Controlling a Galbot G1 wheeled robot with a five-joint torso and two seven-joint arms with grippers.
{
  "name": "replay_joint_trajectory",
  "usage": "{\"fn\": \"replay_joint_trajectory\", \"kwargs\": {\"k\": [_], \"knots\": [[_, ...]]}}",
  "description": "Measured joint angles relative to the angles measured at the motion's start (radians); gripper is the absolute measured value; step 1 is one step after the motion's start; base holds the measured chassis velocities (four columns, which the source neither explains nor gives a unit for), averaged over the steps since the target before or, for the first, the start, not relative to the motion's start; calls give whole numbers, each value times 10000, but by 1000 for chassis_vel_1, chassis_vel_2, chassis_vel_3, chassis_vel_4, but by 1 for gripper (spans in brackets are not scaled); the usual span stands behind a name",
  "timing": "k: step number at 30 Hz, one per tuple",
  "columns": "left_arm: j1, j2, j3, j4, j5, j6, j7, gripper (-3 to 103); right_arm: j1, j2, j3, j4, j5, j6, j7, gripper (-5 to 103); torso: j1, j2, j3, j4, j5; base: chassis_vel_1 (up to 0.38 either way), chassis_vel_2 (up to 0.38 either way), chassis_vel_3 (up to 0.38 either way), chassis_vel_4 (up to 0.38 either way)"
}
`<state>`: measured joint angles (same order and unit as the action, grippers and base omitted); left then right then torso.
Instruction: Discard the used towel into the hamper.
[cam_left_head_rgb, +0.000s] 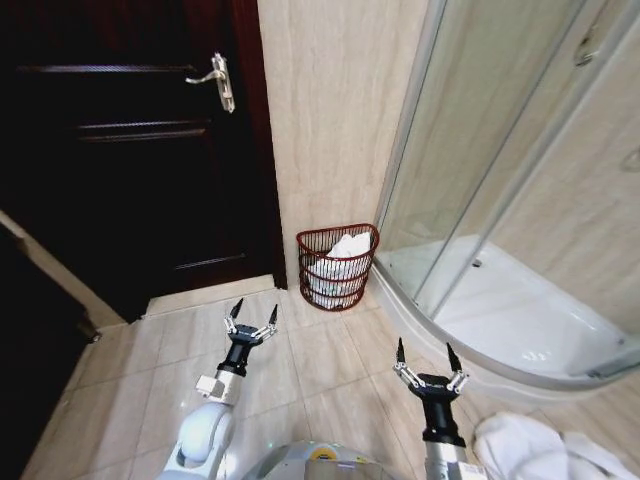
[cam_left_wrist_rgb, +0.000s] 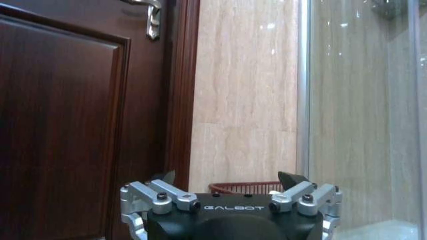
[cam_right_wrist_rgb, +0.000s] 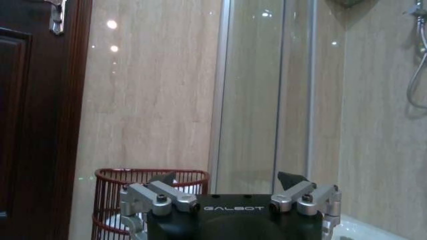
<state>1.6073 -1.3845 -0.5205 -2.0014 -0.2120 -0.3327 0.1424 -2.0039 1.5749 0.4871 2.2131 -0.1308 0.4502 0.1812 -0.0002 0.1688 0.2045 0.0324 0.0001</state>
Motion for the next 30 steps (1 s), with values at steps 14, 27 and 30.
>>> {"fn": "replay_joint_trajectory", "kwargs": {"k": [14, 27, 30], "knots": [[374, -65, 48, -161, 196, -84, -154, 100, -279, -68, -116, -240, -29, 610, 378, 100, 2, 10, 15, 0, -1, -21, 6, 9, -13], [571, -115, -16, -215, 280, -168, -129, 100, -207, -93, -64, -457, -61, 640, 442, 100, 1, 19, 21, 0, 0, -60, -83, -80, -66], [571, -137, -61, -203, 264, -169, -136, 100, -244, -170, -45, -457, 47, 645, 518, 100, 1, 20, 21, -1, -1, -124, -103, -91, -115]]}}
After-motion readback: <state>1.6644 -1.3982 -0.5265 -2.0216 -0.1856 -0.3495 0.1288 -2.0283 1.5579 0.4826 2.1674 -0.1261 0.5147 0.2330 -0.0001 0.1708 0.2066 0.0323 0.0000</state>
